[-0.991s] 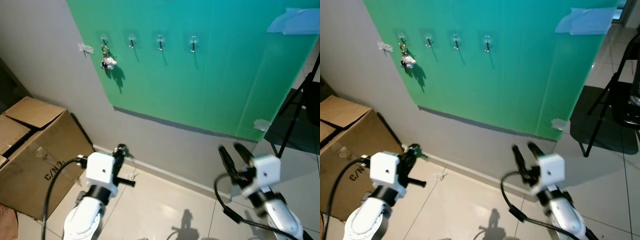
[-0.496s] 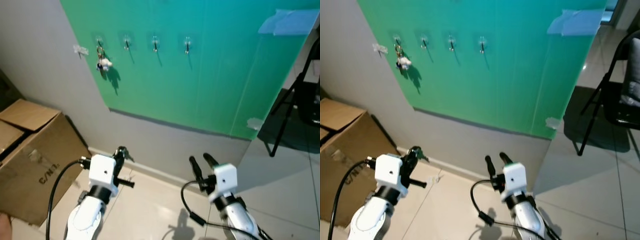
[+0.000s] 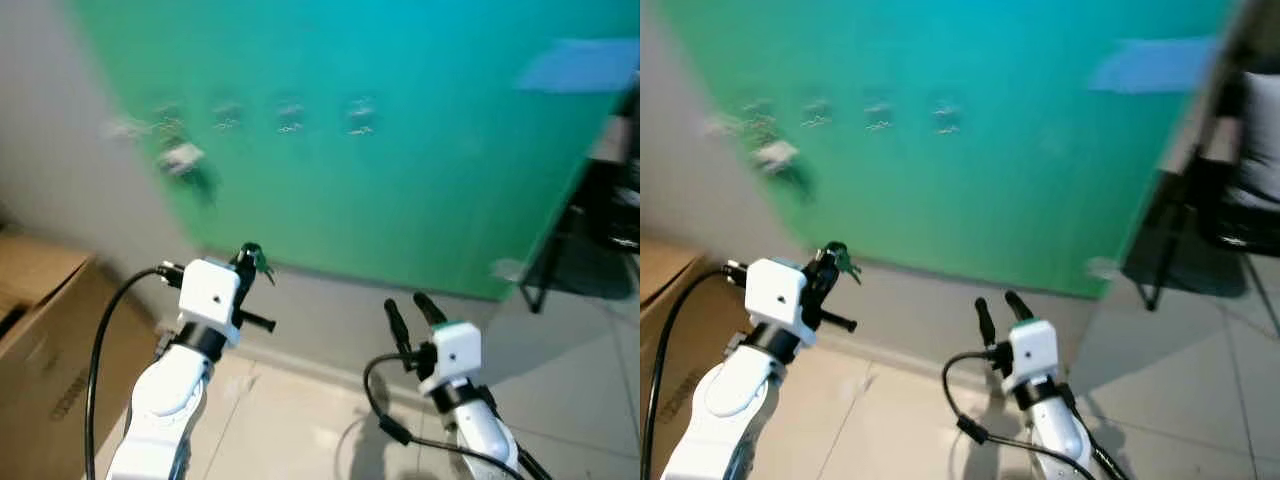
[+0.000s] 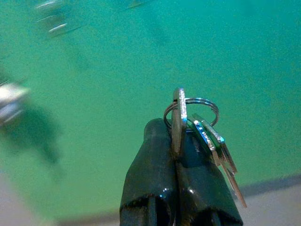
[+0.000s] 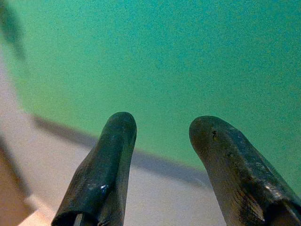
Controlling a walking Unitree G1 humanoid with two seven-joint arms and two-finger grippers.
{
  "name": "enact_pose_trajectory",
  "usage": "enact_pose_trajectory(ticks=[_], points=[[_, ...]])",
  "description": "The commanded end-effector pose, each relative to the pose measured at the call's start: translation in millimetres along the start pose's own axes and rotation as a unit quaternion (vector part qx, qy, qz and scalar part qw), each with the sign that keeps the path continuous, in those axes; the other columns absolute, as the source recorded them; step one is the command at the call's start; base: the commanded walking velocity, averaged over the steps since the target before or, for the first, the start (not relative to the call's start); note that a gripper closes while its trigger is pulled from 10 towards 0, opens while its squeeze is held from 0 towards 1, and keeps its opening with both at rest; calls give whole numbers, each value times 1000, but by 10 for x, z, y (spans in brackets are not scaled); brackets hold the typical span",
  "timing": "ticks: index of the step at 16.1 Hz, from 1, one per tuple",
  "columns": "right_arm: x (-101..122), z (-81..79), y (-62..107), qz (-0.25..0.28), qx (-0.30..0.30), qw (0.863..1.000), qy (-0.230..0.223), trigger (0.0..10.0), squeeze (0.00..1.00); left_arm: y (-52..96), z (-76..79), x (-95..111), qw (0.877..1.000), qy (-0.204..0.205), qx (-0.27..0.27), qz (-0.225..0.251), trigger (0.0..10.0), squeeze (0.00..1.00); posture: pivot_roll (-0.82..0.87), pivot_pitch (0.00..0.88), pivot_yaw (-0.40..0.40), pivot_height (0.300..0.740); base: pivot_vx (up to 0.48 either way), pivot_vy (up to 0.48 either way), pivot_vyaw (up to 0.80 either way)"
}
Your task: Hang keys on a hook
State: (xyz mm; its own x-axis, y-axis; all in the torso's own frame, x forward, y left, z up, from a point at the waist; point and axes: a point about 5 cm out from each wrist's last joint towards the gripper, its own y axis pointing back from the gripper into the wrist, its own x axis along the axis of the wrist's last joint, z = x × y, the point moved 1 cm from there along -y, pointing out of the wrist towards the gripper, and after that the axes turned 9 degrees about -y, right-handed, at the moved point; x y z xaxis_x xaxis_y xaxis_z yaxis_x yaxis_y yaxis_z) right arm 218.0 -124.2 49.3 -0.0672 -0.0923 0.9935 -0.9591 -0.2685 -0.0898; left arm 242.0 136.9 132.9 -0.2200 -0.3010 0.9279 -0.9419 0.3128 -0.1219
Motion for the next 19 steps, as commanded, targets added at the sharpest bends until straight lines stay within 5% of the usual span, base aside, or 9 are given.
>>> enact_pose_trajectory(ticks=[1,4,8,14,19], points=[[143,60,-20,39,-11,999,32,10000,0,-29,4,129,1000,-17,-1,19,10000,0,-167,11,122,736,0,0,0],[345,55,-23,90,-23,994,64,10000,0,-104,-69,307,999,-27,7,44,10000,0,-169,14,121,736,0,0,0],[300,95,127,77,-28,993,83,10000,0,-210,-131,448,998,-13,5,56,10000,0,-183,18,114,736,0,0,0],[301,2,131,76,-16,994,83,10000,0,-752,-640,603,997,-26,50,59,10000,0,-201,31,118,736,0,0,0],[324,-18,125,74,-13,994,75,10000,0,-1178,-660,600,1000,-16,12,22,10000,0,-228,47,134,736,0,0,0]])
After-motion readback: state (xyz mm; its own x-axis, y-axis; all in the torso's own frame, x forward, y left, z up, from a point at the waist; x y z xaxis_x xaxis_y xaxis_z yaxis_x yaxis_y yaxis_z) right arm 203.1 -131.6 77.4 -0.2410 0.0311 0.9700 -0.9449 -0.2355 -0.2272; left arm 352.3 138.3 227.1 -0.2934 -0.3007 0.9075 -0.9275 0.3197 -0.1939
